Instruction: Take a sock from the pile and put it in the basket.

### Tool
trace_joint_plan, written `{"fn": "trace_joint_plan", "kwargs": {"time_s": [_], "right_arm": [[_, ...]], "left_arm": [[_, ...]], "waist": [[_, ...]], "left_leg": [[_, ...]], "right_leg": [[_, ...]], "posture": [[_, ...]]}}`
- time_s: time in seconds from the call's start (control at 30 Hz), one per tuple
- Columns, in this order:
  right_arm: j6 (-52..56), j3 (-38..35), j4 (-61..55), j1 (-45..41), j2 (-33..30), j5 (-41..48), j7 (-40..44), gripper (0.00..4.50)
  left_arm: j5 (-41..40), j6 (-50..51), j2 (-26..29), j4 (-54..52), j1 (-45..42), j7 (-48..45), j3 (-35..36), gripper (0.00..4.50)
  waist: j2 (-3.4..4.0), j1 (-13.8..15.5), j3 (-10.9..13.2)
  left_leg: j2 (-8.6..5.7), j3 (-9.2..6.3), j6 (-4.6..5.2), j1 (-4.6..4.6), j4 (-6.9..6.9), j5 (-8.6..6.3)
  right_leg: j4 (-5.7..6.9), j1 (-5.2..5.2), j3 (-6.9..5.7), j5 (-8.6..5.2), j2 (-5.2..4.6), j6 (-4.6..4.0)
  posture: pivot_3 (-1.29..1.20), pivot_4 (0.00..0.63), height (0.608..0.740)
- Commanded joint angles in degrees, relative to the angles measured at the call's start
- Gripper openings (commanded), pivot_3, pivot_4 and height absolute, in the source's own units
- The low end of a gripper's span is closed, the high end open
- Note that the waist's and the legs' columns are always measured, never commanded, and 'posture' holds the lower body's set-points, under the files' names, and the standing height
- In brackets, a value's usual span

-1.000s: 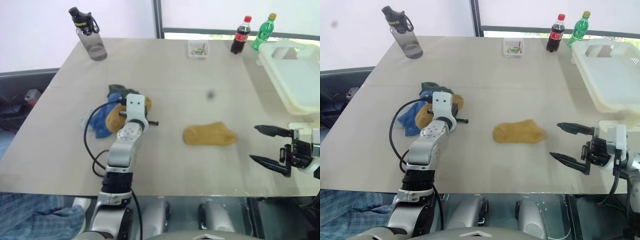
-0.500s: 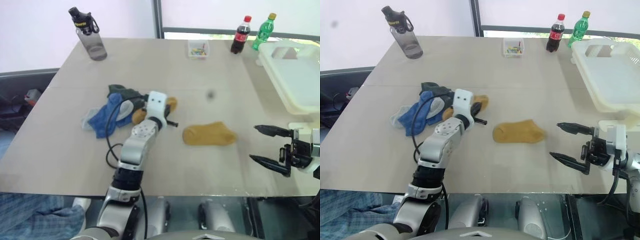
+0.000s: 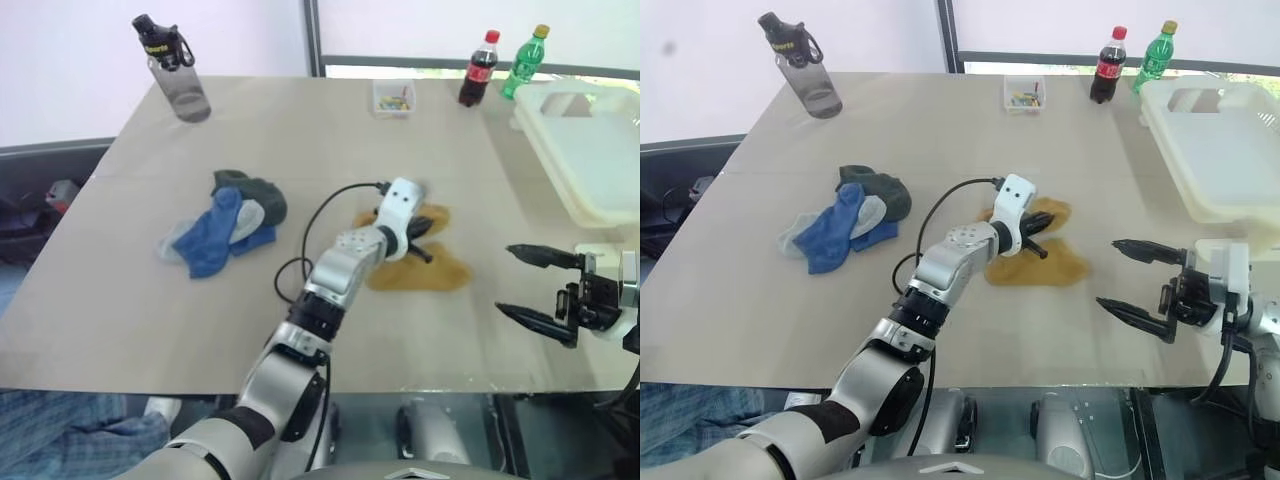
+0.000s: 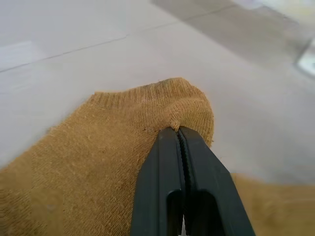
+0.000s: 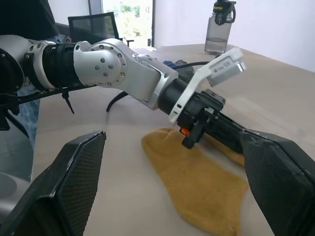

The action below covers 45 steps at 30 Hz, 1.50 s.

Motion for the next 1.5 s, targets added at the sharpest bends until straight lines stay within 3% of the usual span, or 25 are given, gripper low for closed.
{"fn": "trace_joint_plan", "kwargs": {"time_s": [0.03, 0.23, 0.43, 0.67, 0.8, 1.03, 1.2, 1.5], "right_arm": [[-1.4, -1.4, -1.7, 0.6, 0.1, 0.3, 0.0, 4.5], [-1.6, -1.4, -1.1, 0.9, -0.1, 0.2, -0.5, 4.5], [1.9, 0.0, 1.9, -2.4, -0.8, -2.0, -5.0, 4.5], [8.4, 3.3, 3.8, -7.8, -2.8, -5.6, -10.6, 4.5], [7.3, 4.8, 5.4, -10.0, -2.2, -7.4, -10.5, 4.5], [5.9, 7.3, 8.7, -15.9, -0.2, -13.4, -16.7, 4.5], [13.3, 9.0, 8.0, -17.4, -1.4, -17.2, -23.6, 4.5], [34.1, 13.1, 5.9, -19.3, -1.8, -16.0, -28.3, 4.5]], "left_arm": [[0.0, -2.7, -1.5, -0.5, -1.3, -1.3, -0.4, 0.58], [-1.1, -2.3, -0.5, -5.2, 0.8, -0.4, 1.2, 2.55], [-15.8, 14.7, 1.0, -27.0, 4.7, -0.7, 10.8, 2.55], [-25.0, 31.7, 12.5, -38.1, 10.3, -2.6, 15.0, 2.55], [-23.2, 30.6, 16.1, -36.9, 12.3, -2.6, 12.4, 2.55], [-18.5, 19.6, 9.4, -26.5, 7.6, -1.3, 8.0, 2.55], [-18.0, 18.0, 8.9, -25.2, 7.1, -0.8, 8.7, 2.55], [-19.6, 22.2, 14.6, -25.0, 7.8, 1.4, 15.8, 2.55]], "waist": [[0.0, 0.1, 0.0], [0.0, 0.1, 0.0], [0.03, -0.1, 0.0], [0.08, 0.0, 0.0], [0.05, 0.4, 0.0], [0.04, 0.2, 0.0], [0.05, -0.2, 0.0], [0.05, 0.0, 0.0]], "left_leg": [[0.0, 0.0, 0.0, 0.0, 0.0, 0.0], [0.0, -0.01, 0.0, -0.01, 0.0, 0.0], [0.09, -0.01, -0.02, -0.01, 0.0, 0.01], [0.08, 0.02, -0.04, 0.05, 0.04, 0.02], [0.04, -0.06, -0.05, 0.01, 0.04, 0.03], [-0.03, -0.03, -0.05, -0.03, 0.09, 0.03], [0.03, 0.03, -0.06, -0.02, 0.02, 0.04], [0.04, 0.04, -0.07, -0.07, 0.01, 0.04]], "right_leg": [[0.0, 0.0, 0.0, 0.0, 0.0, 0.0], [-0.01, 0.0, 0.0, 0.0, -0.01, 0.0], [0.04, -0.03, 0.02, 0.0, -0.01, 0.0], [0.08, 0.0, 0.04, 0.0, 0.0, 0.0], [0.06, -0.01, -0.02, 0.0, 0.01, -0.01], [0.03, 0.01, -0.01, 0.0, -0.03, 0.0], [0.02, -0.06, 0.04, 0.0, 0.01, 0.0], [0.06, -0.14, 0.06, 0.0, 0.01, -0.01]], "posture": [[0.0, 0.15, 0.74], [0.0, 0.15, 0.74], [0.0, 0.15, 0.74], [0.0, 0.15, 0.74], [0.0, 0.15, 0.74], [0.0, 0.15, 0.74], [0.0, 0.15, 0.74], [0.0, 0.15, 0.74]]}}
